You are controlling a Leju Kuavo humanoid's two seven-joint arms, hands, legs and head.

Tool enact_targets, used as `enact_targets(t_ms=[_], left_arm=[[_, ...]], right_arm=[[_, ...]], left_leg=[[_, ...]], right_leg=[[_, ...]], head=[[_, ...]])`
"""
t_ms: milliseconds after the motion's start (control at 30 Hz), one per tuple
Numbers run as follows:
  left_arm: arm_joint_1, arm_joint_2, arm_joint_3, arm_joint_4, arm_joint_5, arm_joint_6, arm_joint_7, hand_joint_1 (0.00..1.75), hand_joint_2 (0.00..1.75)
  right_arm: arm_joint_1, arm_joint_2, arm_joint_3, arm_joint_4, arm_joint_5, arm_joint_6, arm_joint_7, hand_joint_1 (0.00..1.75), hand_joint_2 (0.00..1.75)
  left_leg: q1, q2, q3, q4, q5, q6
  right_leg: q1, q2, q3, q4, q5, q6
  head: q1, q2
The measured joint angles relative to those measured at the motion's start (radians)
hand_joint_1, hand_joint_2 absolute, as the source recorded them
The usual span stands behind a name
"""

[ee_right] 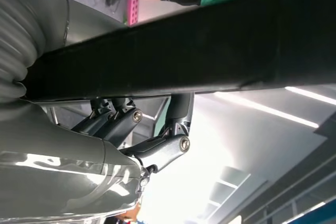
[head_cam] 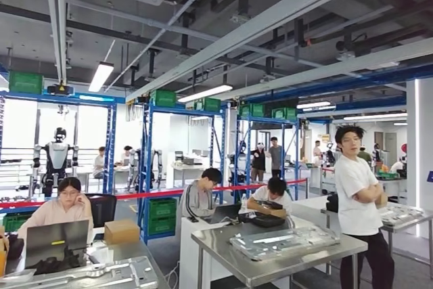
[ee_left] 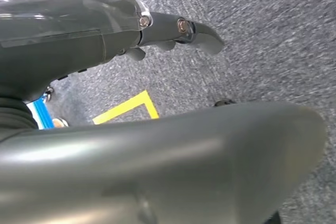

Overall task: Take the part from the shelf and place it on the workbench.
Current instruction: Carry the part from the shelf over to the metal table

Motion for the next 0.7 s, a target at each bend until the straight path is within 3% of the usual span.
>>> enact_targets(t_ms=[33,100,133,200,233,267,300,333,400,467,533,600,667,700], left_arm=[[0.002,0.0,0.0,0.0,-0.002,0.0,0.001,0.0,1.75],[0.002,0.0,0.0,0.0,-0.004,0.0,0.003,0.0,1.75],[0.001,0.0,0.0,0.0,-0.005,0.0,0.004,0.0,1.75],[-0.002,0.0,0.0,0.0,-0.007,0.0,0.005,0.0,1.75],[-0.002,0.0,0.0,0.0,-0.008,0.0,0.006,0.0,1.75],[-0.002,0.0,0.0,0.0,-0.01,0.0,0.006,0.0,1.75],[-0.002,0.0,0.0,0.0,-0.011,0.0,0.006,0.0,1.75],[-0.002,0.0,0.0,0.0,-0.012,0.0,0.007,0.0,1.75],[-0.003,-0.003,0.0,0.0,-0.012,0.0,0.007,0.0,1.75],[-0.002,-0.006,0.001,0.0,-0.013,0.0,0.008,0.0,1.75],[0.002,-0.007,0.001,0.0,-0.015,0.0,0.009,0.0,1.75],[0.003,-0.008,0.001,0.0,-0.016,-0.001,0.009,0.0,1.75],[-0.002,-0.008,0.001,0.0,-0.02,0.0,0.009,0.0,1.75],[-0.005,-0.008,0.002,0.0,-0.022,0.0,0.009,0.0,1.75]], right_arm=[[0.0,0.0,0.0,0.0,0.0,0.0,0.0,1.75,1.75],[0.0,0.0,0.0,0.0,-0.001,0.0,0.0,1.75,1.75],[0.0,0.0,0.0,0.0,-0.002,0.0,0.0,1.75,1.75],[0.002,-0.001,0.0,0.001,-0.002,0.0,0.0,1.75,1.75],[0.004,-0.001,0.0,0.002,-0.002,0.001,0.0,1.75,1.75],[0.005,-0.001,0.0,0.003,-0.002,0.001,0.0,1.75,1.75],[0.006,-0.001,0.0,0.004,-0.002,0.001,0.001,1.75,1.75],[0.006,-0.001,0.0,0.004,-0.002,0.001,0.001,1.75,1.75],[0.007,-0.002,0.0,0.004,-0.002,0.001,0.001,1.75,1.75],[0.006,-0.002,-0.001,0.005,-0.002,0.001,0.001,1.75,1.75],[0.004,-0.001,-0.001,0.006,-0.002,0.001,0.001,1.75,1.75],[0.002,0.002,-0.001,0.006,-0.002,0.001,0.001,1.75,1.75],[0.002,0.003,-0.001,0.008,-0.002,0.001,0.001,1.75,1.75],[0.004,0.003,-0.001,0.01,-0.002,0.001,0.001,1.75,1.75]], left_leg=[[-0.001,-0.007,0.0,0.0,0.001,0.006],[0.0,-0.023,0.0,-0.002,0.003,0.018],[-0.001,-0.031,0.0,-0.002,0.004,0.022],[-0.005,-0.051,-0.001,-0.002,0.005,0.029],[-0.008,-0.063,-0.001,-0.002,0.005,0.031],[-0.012,-0.075,0.0,-0.002,0.006,0.032],[-0.015,-0.089,0.0,-0.002,0.006,0.033],[-0.017,-0.103,0.0,-0.002,0.007,0.034],[-0.016,-0.127,-0.002,-0.001,0.01,0.034],[-0.009,-0.15,-0.007,-0.002,0.013,0.029],[-0.006,-0.169,-0.011,-0.007,0.018,0.02],[-0.011,-0.137,-0.024,0.015,-0.003,0.011],[-0.013,-0.074,-0.069,0.113,-0.063,0.001],[-0.01,-0.055,-0.098,0.179,-0.093,-0.004]], right_leg=[[-0.003,0.006,0.001,0.003,-0.005,0.004],[-0.01,0.045,-0.016,0.05,-0.042,0.01],[-0.011,0.071,-0.041,0.106,-0.075,0.011],[-0.01,0.094,-0.108,0.247,-0.132,0.008],[-0.009,0.097,-0.133,0.294,-0.141,0.005],[-0.006,0.099,-0.141,0.301,-0.129,-0.001],[-0.002,0.105,-0.13,0.268,-0.1,-0.01],[0.004,0.12,-0.104,0.202,-0.058,-0.021],[0.011,0.174,-0.052,0.072,0.004,-0.043],[0.015,0.199,-0.031,0.022,0.018,-0.051],[0.015,0.174,-0.023,0.006,0.021,-0.048],[0.009,0.145,-0.012,-0.018,0.027,-0.045],[0.006,0.114,-0.008,-0.029,0.031,-0.042],[0.006,0.097,-0.008,-0.029,0.03,-0.042]], head=[[0.0,0.0],[0.0,0.0],[0.0,0.0],[0.0,0.0],[0.0,0.0],[0.0,0.0],[0.0,0.0],[0.0,0.0],[0.001,0.0],[0.001,0.0],[0.0,0.0],[0.001,0.0],[0.001,0.0],[0.001,0.0]])
